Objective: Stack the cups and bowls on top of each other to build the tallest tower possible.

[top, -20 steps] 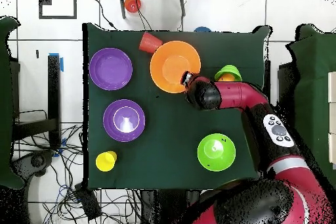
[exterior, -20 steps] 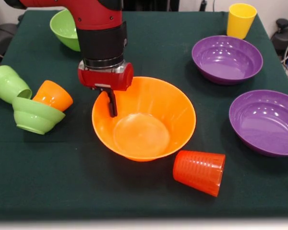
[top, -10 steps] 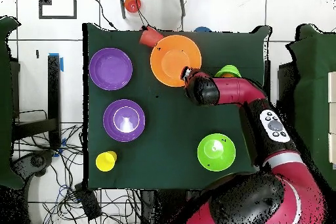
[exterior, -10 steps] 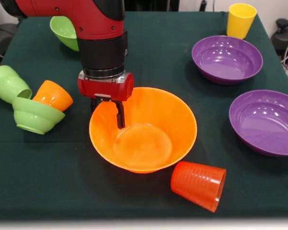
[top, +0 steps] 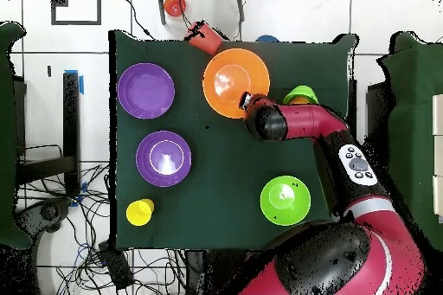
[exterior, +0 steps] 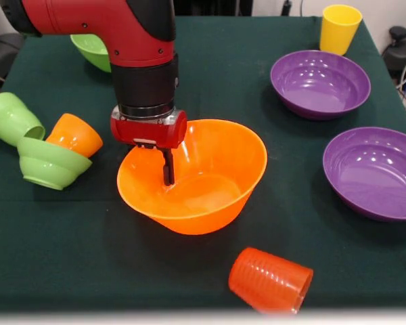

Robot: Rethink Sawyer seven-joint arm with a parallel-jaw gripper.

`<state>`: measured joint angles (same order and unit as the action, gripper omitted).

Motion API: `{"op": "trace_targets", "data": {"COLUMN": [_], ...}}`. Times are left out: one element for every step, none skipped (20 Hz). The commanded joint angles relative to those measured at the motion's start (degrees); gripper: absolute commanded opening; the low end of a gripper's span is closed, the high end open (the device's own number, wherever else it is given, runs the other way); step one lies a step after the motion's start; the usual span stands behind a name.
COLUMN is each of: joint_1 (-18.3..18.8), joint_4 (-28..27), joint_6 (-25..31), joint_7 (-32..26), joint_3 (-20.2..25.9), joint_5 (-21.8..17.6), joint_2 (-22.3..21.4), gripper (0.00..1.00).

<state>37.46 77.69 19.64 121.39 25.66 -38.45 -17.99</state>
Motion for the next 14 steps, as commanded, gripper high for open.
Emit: {"op": "trace_targets", "data": {"joint_1": [-3.17,-3.16,-3.16,-3.13,-3.14,-3.14,-2.99,-2.88,-2.72,-2.62,-2.45,-2.34,-1.97,-1.64], "joint_4": [-2.89,-3.1,-3.15,-3.22,-3.1,-2.99,-2.48,-2.01,-0.99,-0.3,0.86,1.44,2.54,3.23], "joint_6": [0.85,0.95,0.9,0.94,1.19,1.44,2.08,2.18,2.42,2.66,3.08,3.34,4.11,4.44], "joint_7": [-6.72,-6.88,-6.97,-7.01,-7.11,-7.21,-7.41,-7.39,-7.3,-7.24,-7.02,-7.01,-7.13,-7.21], "joint_3": [-1.23,-1.12,-1.09,-1.02,-0.98,-0.94,-0.79,-0.69,-0.56,-0.51,-0.33,-0.19,0.48,0.93], "joint_5": [-5.18,-5.28,-5.45,-5.51,-5.48,-5.45,-5.11,-4.97,-4.63,-4.4,-3.83,-3.55,-2.65,-2.14], "joint_2": [2.31,2.4,2.37,2.36,2.17,1.97,1.51,1.15,0.28,-0.3,-1.39,-1.98,-3.3,-3.99], "gripper": [1.0,1.0,1.0,1.0,1.0,1.0,1.0,1.0,1.0,1.0,1.0,1.0,1.0,1.0]}}
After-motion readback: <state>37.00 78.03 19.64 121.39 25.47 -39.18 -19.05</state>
